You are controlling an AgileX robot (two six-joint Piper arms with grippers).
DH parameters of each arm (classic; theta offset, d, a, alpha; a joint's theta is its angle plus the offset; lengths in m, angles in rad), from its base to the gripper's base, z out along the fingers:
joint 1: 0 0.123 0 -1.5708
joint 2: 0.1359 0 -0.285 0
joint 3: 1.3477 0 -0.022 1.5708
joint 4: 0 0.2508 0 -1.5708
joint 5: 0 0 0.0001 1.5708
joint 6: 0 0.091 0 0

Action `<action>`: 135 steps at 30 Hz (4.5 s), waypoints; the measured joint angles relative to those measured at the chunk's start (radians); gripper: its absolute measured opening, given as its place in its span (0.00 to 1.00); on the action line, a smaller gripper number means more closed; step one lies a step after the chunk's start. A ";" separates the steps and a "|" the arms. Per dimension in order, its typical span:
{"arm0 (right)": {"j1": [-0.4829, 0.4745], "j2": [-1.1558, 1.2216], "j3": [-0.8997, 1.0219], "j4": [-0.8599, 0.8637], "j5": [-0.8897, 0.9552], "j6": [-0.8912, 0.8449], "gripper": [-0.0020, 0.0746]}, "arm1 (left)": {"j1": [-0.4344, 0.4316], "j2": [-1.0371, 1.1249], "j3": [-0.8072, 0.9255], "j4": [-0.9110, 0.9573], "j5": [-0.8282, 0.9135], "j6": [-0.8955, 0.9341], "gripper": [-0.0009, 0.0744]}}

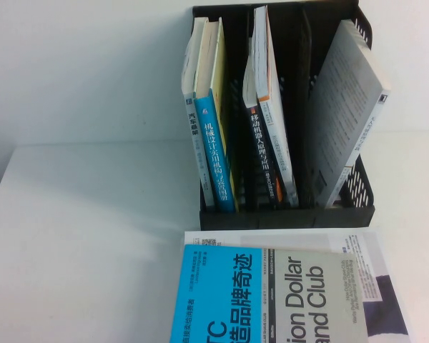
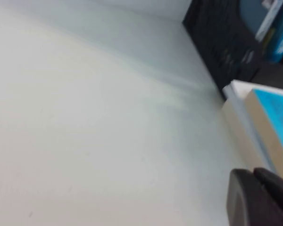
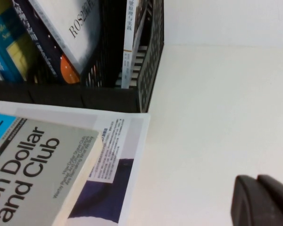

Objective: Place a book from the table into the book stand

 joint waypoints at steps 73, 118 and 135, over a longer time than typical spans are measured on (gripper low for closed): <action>-0.544 -0.218 0.421 0.336 -0.419 -0.524 0.02 | 0.192 -0.016 0.097 -0.020 -0.150 -0.001 0.01; -0.818 -0.218 0.421 0.661 -0.430 -0.907 0.02 | 0.192 -0.016 0.097 0.092 -0.159 -0.015 0.01; -0.818 -0.218 0.421 0.665 -0.430 -0.909 0.02 | 0.117 -0.016 0.097 0.370 -0.169 -0.250 0.01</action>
